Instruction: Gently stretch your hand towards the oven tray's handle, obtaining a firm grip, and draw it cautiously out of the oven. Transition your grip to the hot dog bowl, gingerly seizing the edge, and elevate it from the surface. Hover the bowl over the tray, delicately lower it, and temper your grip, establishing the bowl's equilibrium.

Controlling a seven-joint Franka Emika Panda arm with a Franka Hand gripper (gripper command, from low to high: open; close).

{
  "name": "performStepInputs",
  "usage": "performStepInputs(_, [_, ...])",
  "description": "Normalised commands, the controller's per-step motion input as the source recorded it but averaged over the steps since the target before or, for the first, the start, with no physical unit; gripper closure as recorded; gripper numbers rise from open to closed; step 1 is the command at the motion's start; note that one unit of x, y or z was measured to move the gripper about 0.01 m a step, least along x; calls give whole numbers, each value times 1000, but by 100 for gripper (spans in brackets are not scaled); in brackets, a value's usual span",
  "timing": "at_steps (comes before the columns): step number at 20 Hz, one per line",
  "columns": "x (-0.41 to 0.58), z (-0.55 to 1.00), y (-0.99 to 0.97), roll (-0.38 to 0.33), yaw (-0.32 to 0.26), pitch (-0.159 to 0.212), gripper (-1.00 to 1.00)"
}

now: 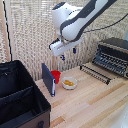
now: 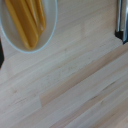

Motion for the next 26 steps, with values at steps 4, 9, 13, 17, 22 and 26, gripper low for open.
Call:
performStepInputs(4, [-32, 1, -41, -342, 185, 0, -100])
performStepInputs(9, [-8, 0, -72, -359, 170, 0, -100])
performStepInputs(13, [0, 0, -303, -330, 120, -39, -100])
performStepInputs(17, [-4, 0, -374, -322, 107, -48, -100])
performStepInputs(22, [-19, 0, -425, -319, 95, -39, -100])
performStepInputs(26, [-11, 0, -457, -319, 84, -21, -100])
